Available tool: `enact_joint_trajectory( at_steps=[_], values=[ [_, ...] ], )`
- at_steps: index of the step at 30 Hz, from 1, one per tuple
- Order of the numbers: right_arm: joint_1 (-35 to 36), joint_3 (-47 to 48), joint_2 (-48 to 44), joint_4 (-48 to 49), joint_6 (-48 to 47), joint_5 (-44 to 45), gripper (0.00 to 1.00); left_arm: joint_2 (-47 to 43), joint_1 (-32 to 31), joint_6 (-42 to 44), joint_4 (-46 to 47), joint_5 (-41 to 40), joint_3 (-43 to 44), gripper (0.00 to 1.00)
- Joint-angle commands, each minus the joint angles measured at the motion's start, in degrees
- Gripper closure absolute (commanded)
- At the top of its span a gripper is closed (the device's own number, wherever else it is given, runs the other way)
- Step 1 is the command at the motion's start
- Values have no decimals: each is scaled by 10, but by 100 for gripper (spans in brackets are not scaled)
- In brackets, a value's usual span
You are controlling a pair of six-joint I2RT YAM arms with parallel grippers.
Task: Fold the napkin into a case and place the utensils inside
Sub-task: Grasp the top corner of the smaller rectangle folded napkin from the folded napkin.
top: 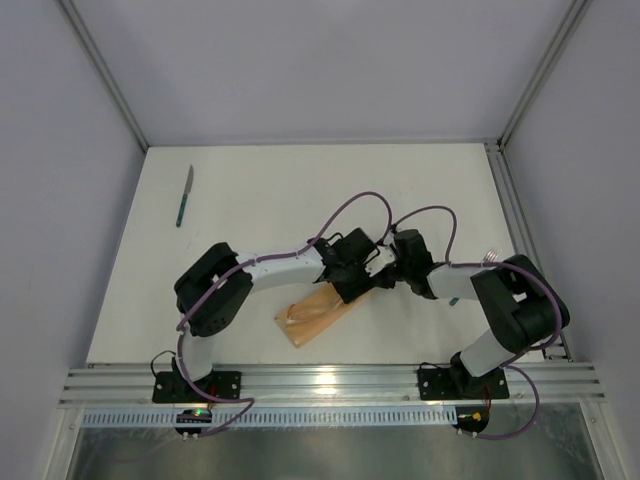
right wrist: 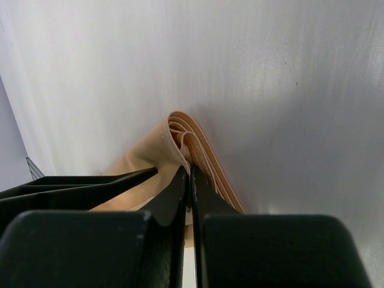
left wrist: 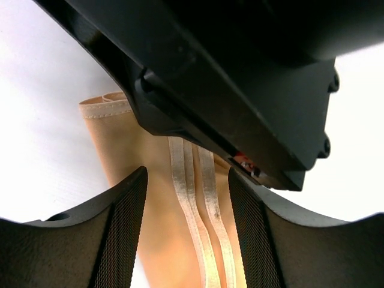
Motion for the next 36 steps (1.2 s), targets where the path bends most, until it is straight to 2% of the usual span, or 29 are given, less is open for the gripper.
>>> enact_joint_trajectory(
  at_steps=[1, 12, 15, 17, 21, 25, 29, 33, 36],
  values=[
    [9, -15, -24, 37, 19, 28, 96, 1, -9, -15, 36, -5, 18, 41],
    [9, -44, -37, 61, 44, 50, 96, 24, -17, -15, 10, -4, 28, 42],
    [9, -49, -41, 61, 45, 61, 96, -25, -13, -2, -6, 12, 15, 39],
    [9, -49, -38, 60, 45, 66, 96, -85, -9, 11, -26, 61, 13, 37],
    [10, -47, -31, 62, 49, 73, 96, -135, -2, 81, -163, 120, 52, 40],
    [10, -46, -32, 68, 63, 86, 96, -183, -2, 168, -263, 169, -37, 48],
    [12, -40, -26, 71, 77, 95, 96, -222, -15, 238, -311, 190, -128, 50],
    [18, -34, -9, 79, 91, 103, 96, -237, -21, 258, -296, 170, -183, 51],
    [30, -28, -5, 77, 97, 121, 96, -232, -20, 245, -242, 111, -224, 51]
  ],
)
